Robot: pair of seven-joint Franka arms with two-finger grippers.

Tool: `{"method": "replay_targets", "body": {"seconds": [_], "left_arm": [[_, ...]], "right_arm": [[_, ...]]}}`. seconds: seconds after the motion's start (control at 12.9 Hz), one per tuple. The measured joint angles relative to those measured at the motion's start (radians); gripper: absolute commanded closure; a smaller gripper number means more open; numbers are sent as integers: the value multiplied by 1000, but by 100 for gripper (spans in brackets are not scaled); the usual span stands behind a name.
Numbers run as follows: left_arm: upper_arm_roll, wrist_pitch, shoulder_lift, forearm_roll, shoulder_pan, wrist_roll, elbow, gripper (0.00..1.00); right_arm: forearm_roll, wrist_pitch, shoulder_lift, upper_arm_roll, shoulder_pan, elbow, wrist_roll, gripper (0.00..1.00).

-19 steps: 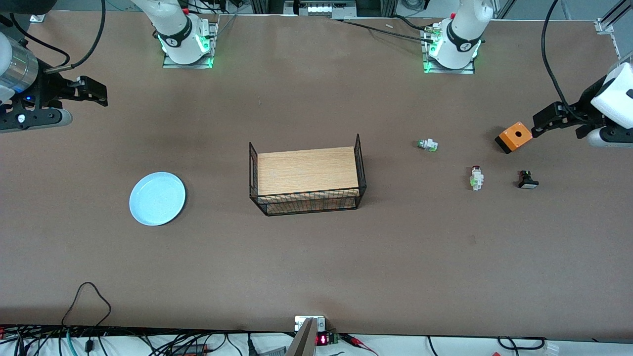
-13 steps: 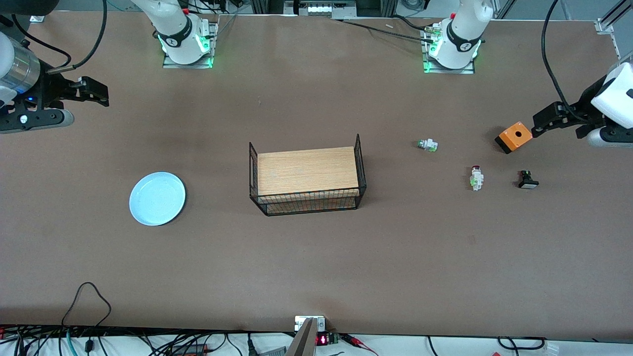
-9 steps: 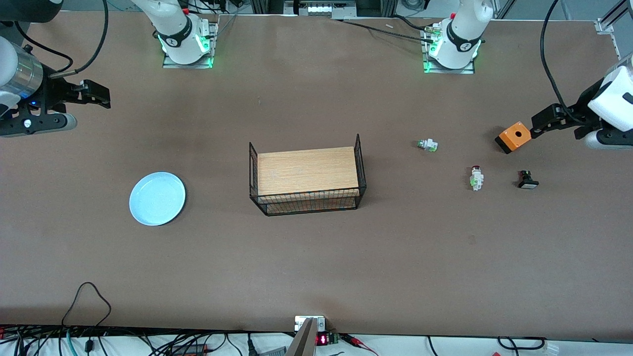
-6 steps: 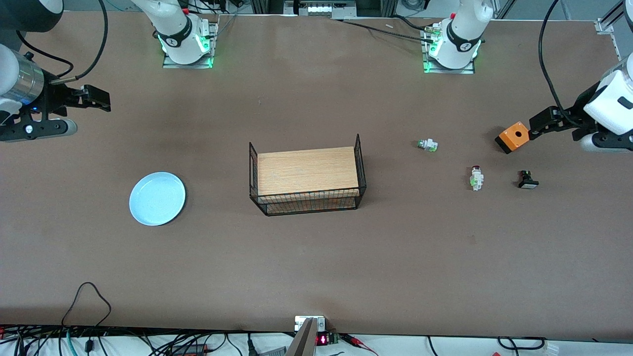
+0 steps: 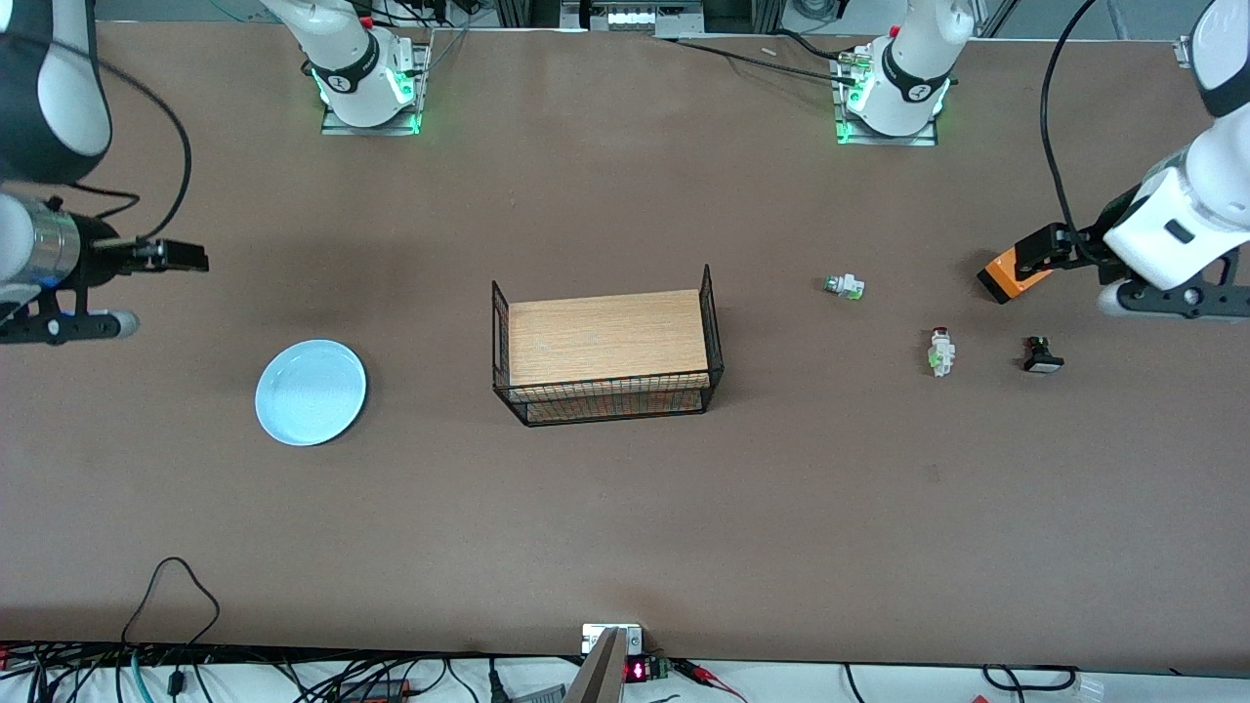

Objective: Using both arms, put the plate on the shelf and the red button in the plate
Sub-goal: 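Grasp the plate rim with the right gripper while the left gripper grasps the button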

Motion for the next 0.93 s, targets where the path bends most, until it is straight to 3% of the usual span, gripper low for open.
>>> {"method": "replay_targets", "body": {"seconds": [0.31,0.62,0.78,0.93], "left_arm": [[-7,-6,99,4,-1,0,-8,0],[-4,14,216,9,7,3,-15,0],[-4,79,239,10,10,14,-37,0],[-2,217,250,12,23,34,-119,0]], "right_arm": [[6,123,182,-2,-101,3,-11,0],[11,229,301,8,-110,9,-20,0],[12,294,361,10,-108,9,-20,0],[11,370,408,11,-108,10,-23,0]]}}
